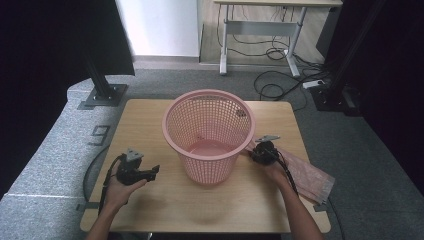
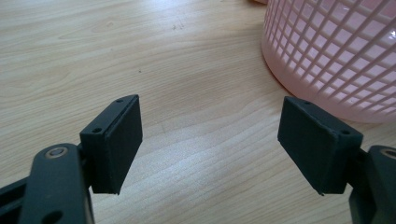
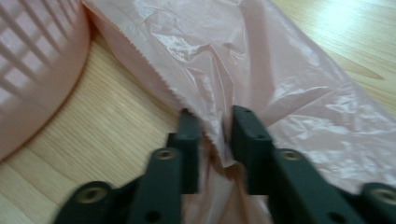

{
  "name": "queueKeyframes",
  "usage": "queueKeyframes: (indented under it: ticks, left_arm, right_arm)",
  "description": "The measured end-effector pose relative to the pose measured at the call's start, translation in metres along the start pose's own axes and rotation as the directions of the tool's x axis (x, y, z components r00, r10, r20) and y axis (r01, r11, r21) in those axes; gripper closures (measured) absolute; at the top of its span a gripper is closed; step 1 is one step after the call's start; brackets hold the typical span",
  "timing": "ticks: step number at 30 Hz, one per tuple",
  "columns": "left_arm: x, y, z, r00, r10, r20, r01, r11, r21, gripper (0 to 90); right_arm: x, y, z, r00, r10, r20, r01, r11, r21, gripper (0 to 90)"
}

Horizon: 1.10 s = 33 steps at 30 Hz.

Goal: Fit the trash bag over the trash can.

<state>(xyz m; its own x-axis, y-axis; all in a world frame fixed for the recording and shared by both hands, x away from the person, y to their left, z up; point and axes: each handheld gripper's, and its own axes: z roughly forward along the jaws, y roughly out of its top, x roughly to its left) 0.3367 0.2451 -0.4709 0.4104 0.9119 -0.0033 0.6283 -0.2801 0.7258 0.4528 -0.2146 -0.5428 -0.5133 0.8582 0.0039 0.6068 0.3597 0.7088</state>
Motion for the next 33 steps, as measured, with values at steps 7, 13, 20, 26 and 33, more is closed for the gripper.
queueKeyframes:
  ticks: [7, 13, 20, 26, 33]
  left_arm:
    - [0.001, 0.0, 0.0, 0.9999, 0.009, -0.007, -0.009, 1.0, 0.003, 21.9]
    - [0.003, -0.001, -0.001, 0.9999, 0.007, -0.008, -0.007, 1.0, 0.0, 21.9]
    - [0.0, 0.0, -0.002, 0.9999, 0.011, -0.01, -0.011, 0.9999, -0.007, 21.8]
    - [0.002, 0.0, -0.003, 0.9999, 0.008, -0.012, -0.008, 0.9999, -0.008, 21.8]
    - [0.001, 0.0, -0.003, 0.9999, 0.012, -0.011, -0.012, 0.9999, -0.005, 21.8]
  right_arm:
    - [-0.016, -0.001, -0.015, 0.9999, 0.008, 0.006, -0.008, 1.0, -0.003, 86.6]
    - [-0.027, 0.002, -0.069, 1.0, 0.001, -0.004, -0.002, 0.991, -0.134, 87.2]
    - [-0.033, 0.006, -0.136, 0.9993, -0.033, -0.019, 0.025, 0.951, -0.309, 87.4]
    - [-0.032, 0.014, -0.17, 0.9986, -0.034, -0.04, 0.015, 0.913, -0.408, 87.3]
    - [-0.03, 0.022, -0.198, 0.9976, -0.032, -0.061, -0.001, 0.874, -0.485, 87.2]
